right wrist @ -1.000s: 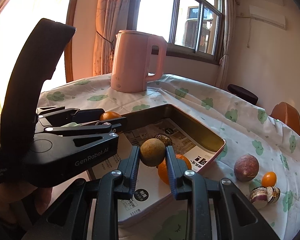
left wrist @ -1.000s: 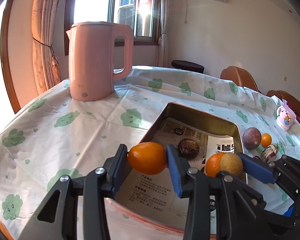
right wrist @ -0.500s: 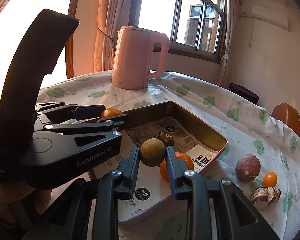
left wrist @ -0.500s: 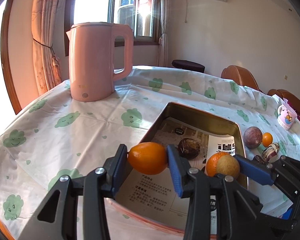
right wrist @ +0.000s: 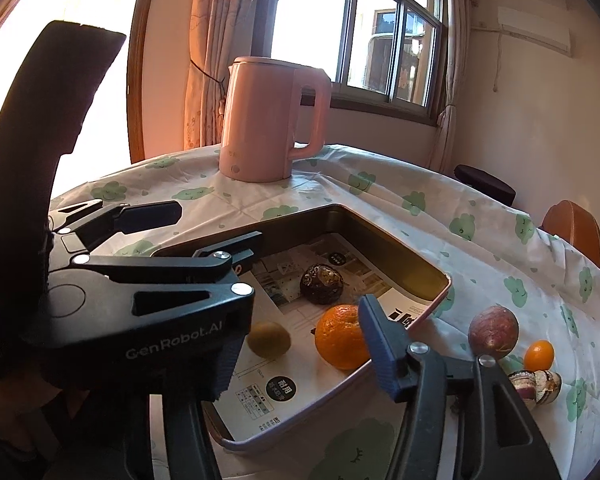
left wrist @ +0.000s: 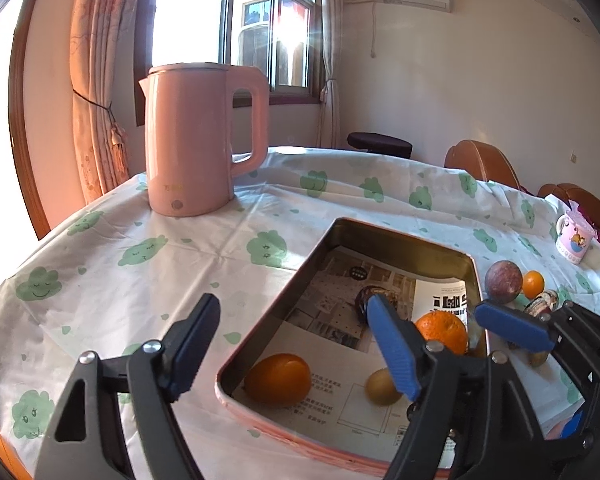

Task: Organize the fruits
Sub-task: 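Move both tools back toward the remaining fruits on the cloth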

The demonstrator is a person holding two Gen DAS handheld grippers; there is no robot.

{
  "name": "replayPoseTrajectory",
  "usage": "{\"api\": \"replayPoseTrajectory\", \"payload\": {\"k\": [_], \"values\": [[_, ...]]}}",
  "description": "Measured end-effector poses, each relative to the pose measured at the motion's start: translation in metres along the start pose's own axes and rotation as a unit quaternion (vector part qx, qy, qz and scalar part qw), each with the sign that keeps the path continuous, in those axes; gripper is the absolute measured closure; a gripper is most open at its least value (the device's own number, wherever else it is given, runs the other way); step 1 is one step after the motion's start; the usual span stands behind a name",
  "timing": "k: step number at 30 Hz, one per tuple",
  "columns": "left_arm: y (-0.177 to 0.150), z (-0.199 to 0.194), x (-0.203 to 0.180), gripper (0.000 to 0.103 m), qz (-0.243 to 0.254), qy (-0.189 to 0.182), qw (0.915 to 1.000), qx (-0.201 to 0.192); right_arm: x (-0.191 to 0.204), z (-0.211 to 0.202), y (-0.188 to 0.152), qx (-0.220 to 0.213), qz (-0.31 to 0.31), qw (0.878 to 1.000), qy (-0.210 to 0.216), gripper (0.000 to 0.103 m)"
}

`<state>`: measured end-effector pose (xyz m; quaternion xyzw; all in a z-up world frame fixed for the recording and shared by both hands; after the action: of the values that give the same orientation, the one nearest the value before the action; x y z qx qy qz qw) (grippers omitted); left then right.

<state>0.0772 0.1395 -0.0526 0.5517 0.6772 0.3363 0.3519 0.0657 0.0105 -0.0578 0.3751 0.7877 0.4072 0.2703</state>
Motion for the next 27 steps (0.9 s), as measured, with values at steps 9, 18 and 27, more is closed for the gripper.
{"api": "replayPoseTrajectory", "payload": {"k": [9,18,27], "values": [[0.000,-0.008,-0.006,0.021,-0.002,-0.008,0.9999,-0.006,-0.022,-0.014,-0.007,-0.002,0.000,0.999,-0.034,0.040],[0.001,-0.017,-0.025,0.014,0.000,-0.026,0.9996,-0.011,-0.134,-0.057,-0.047,0.029,0.091,0.990,-0.108,0.040],[-0.002,-0.022,-0.067,0.013,0.042,-0.047,0.9980,-0.004,-0.134,-0.031,-0.063,0.086,0.104,0.989,-0.067,0.040]]}}
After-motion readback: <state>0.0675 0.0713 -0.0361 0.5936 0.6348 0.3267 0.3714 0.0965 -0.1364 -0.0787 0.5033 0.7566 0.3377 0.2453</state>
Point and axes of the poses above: each gripper's, at about its wrist camera, not at the fingertips, and z roughly the way its jaws point, x to its left, y to its top, the point moved 5 cm from there along z, roughly the way its jaws point, and after that the axes turned 5 degrees about -y, right-handed, at the moved point
